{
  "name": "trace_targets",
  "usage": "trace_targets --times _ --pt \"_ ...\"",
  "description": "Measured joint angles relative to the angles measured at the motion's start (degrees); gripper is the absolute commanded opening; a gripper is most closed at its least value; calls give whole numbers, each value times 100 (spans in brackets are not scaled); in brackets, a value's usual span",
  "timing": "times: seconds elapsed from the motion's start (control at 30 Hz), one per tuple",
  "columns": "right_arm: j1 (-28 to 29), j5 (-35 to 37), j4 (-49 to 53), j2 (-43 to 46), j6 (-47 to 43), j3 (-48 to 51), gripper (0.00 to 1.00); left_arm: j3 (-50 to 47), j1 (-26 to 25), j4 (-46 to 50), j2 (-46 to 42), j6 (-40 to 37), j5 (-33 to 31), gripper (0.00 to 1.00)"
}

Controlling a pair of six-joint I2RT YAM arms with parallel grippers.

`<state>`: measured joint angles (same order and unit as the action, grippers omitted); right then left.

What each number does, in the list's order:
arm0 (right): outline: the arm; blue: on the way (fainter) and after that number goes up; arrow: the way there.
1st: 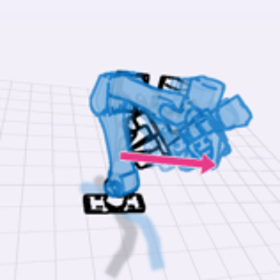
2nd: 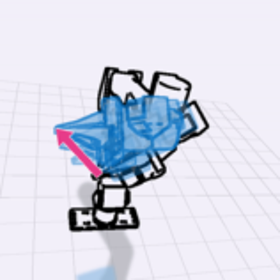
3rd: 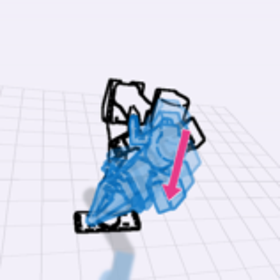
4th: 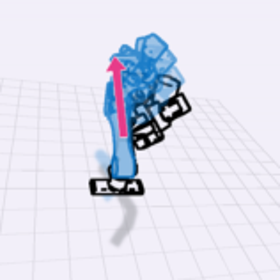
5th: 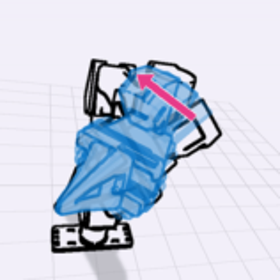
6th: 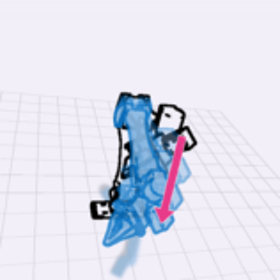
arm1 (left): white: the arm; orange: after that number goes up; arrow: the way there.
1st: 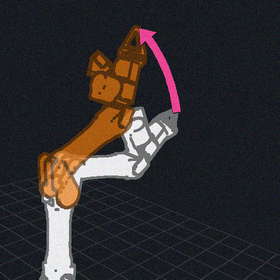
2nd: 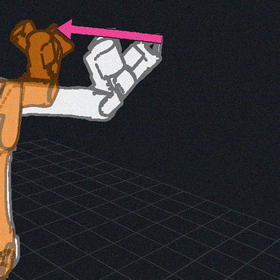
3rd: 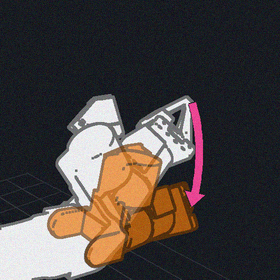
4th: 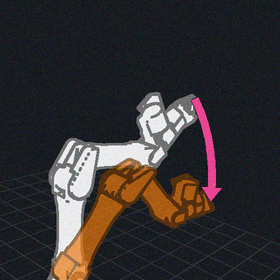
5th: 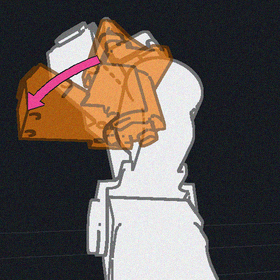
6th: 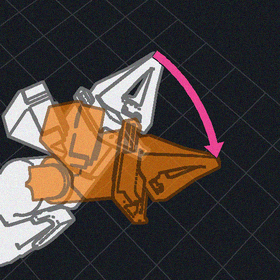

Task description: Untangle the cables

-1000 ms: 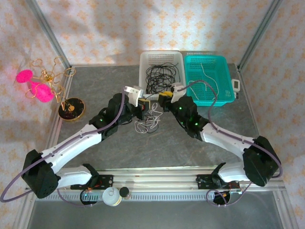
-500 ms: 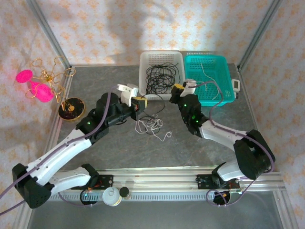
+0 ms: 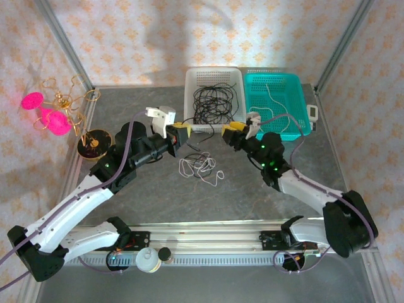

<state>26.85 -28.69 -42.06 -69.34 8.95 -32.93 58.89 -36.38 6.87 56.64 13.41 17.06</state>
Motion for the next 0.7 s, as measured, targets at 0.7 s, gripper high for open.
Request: trace_targets --times 0.7 --pt "-81 -2302 -2337 -2122 3381 -490 51 31 0 -74 59 4 245 0"
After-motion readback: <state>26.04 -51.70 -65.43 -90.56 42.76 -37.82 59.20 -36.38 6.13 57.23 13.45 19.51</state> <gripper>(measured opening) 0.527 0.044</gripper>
